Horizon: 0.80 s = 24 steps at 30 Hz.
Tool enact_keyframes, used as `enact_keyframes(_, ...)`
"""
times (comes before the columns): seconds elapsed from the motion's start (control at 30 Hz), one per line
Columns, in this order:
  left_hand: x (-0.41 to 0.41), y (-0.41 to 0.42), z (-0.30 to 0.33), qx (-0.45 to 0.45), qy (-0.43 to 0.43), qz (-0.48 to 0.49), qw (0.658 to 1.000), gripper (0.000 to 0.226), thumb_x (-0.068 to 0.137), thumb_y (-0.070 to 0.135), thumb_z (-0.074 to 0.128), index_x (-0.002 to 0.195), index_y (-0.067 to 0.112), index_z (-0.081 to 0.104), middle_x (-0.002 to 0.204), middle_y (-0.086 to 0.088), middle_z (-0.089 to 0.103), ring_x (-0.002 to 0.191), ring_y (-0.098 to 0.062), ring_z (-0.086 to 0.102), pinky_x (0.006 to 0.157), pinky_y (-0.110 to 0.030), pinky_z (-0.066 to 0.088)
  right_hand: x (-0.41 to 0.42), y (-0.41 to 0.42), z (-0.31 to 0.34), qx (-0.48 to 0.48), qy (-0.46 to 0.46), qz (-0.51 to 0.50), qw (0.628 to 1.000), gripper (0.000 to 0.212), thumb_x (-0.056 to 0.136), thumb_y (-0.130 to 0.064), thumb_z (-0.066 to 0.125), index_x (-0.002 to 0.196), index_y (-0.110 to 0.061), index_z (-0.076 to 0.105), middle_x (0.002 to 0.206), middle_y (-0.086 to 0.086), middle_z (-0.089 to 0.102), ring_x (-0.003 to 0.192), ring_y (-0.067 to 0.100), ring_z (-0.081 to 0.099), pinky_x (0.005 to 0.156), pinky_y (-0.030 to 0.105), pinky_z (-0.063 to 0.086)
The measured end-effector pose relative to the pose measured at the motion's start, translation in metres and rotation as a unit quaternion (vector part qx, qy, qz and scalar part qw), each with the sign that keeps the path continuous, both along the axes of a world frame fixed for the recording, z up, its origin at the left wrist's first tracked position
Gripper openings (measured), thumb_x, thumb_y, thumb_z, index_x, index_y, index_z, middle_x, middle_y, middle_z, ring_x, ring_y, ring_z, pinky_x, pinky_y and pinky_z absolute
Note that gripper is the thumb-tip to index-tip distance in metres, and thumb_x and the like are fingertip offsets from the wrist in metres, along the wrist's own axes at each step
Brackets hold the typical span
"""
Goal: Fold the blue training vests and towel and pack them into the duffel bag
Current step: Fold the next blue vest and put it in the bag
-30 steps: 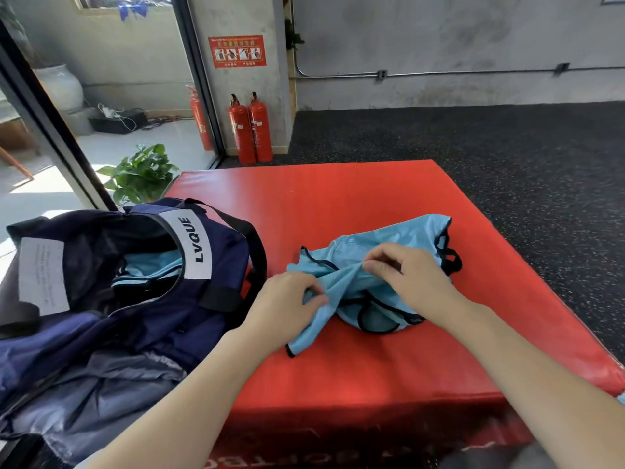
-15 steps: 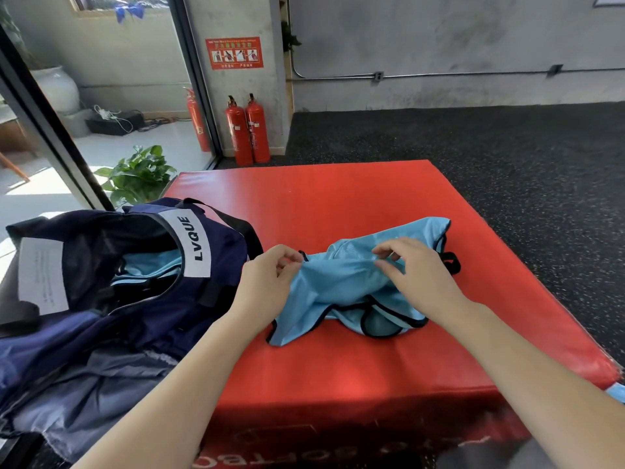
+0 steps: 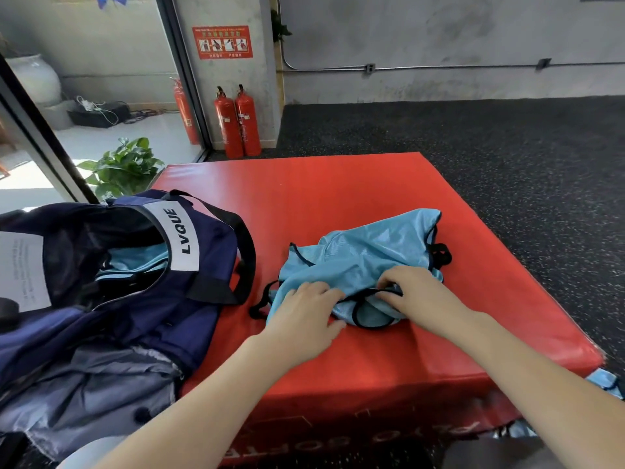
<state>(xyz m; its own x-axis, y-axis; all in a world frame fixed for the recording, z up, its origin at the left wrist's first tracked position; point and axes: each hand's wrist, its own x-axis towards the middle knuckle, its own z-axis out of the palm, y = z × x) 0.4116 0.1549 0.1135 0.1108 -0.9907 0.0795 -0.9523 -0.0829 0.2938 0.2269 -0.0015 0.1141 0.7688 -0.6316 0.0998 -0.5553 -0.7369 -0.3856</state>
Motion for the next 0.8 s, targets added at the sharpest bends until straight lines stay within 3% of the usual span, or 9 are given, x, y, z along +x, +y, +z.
enact_keyframes(0.13,0.006,-0.012,-0.016,0.036,-0.021,0.018,0.999,0.061,0.092,0.057,0.056,0.146,0.031,0.043,0.144,0.004,0.046,0.136,-0.020,0.039,0.112,-0.042,0.032,-0.011,-0.016,-0.012,0.006,-0.003,-0.041,0.999,0.008,0.093,-0.027,0.068,0.097,-0.022,0.073,0.094,-0.009,0.072,0.091,0.010,0.064,0.078,0.026,0.042)
enact_keyframes(0.23,0.019,-0.028,-0.019,0.013,0.001,0.027,1.000,0.054,0.097,0.047,0.055,0.146,0.027,0.045,0.144,0.004,0.050,0.136,-0.020,0.042,0.112,-0.040,0.034,-0.011,-0.034,-0.017,0.006,-0.017,-0.073,0.997,0.012,0.094,-0.022,0.067,0.098,-0.015,0.075,0.095,-0.001,0.074,0.093,0.018,0.066,0.085,0.033,0.048)
enact_keyframes(0.37,0.038,-0.040,-0.016,-0.007,0.032,0.044,0.999,0.046,0.098,0.029,0.057,0.143,0.021,0.051,0.141,-0.001,0.057,0.133,-0.023,0.049,0.111,-0.039,0.037,-0.008,-0.050,-0.017,0.024,-0.033,-0.096,0.995,0.014,0.097,-0.020,0.062,0.089,-0.015,0.072,0.085,0.002,0.072,0.086,0.023,0.066,0.079,0.037,0.048)
enact_keyframes(0.43,0.042,-0.043,-0.011,-0.026,0.039,0.054,0.997,0.041,0.096,0.018,0.056,0.137,0.020,0.058,0.134,-0.001,0.063,0.127,-0.022,0.054,0.107,-0.036,0.040,-0.009,-0.051,-0.012,0.044,-0.040,-0.094,0.994,0.011,0.097,-0.024,0.064,0.093,-0.019,0.073,0.083,-0.002,0.071,0.081,0.017,0.065,0.077,0.035,0.051)
enact_keyframes(0.57,0.049,-0.041,-0.004,-0.063,0.085,0.101,0.989,0.030,0.094,0.012,0.055,0.115,0.024,0.072,0.112,0.008,0.073,0.109,-0.016,0.064,0.096,-0.034,0.049,-0.020,-0.046,0.010,0.076,-0.094,-0.060,0.991,0.004,0.091,-0.031,0.074,0.090,-0.028,0.075,0.077,-0.014,0.070,0.070,-0.002,0.060,0.066,0.016,0.042)
enact_keyframes(0.67,0.054,-0.033,0.000,-0.087,0.140,0.121,0.979,0.023,0.093,0.013,0.062,0.105,0.027,0.075,0.091,0.013,0.073,0.087,-0.003,0.066,0.083,-0.023,0.052,-0.035,-0.043,0.023,0.107,-0.117,-0.058,0.986,0.005,0.087,-0.032,0.078,0.082,-0.032,0.076,0.072,-0.015,0.069,0.064,0.003,0.057,0.062,0.020,0.041)
enact_keyframes(0.73,0.054,-0.025,0.005,-0.113,0.172,0.123,0.971,0.024,0.092,0.007,0.063,0.105,0.024,0.075,0.091,0.016,0.071,0.083,0.005,0.064,0.080,-0.011,0.047,-0.049,-0.041,0.028,0.113,-0.117,-0.061,0.985,0.005,0.085,-0.033,0.079,0.080,-0.034,0.077,0.073,-0.014,0.070,0.062,0.005,0.056,0.061,0.023,0.041)
enact_keyframes(0.8,0.053,-0.016,0.008,-0.130,0.191,0.119,0.966,0.029,0.091,0.000,0.061,0.108,0.020,0.075,0.095,0.015,0.071,0.084,0.007,0.064,0.085,-0.009,0.048,-0.065,-0.039,0.030,0.112,-0.105,-0.070,0.986,0.006,0.083,-0.033,0.080,0.078,-0.034,0.078,0.073,-0.013,0.070,0.063,0.005,0.056,0.063,0.025,0.042)
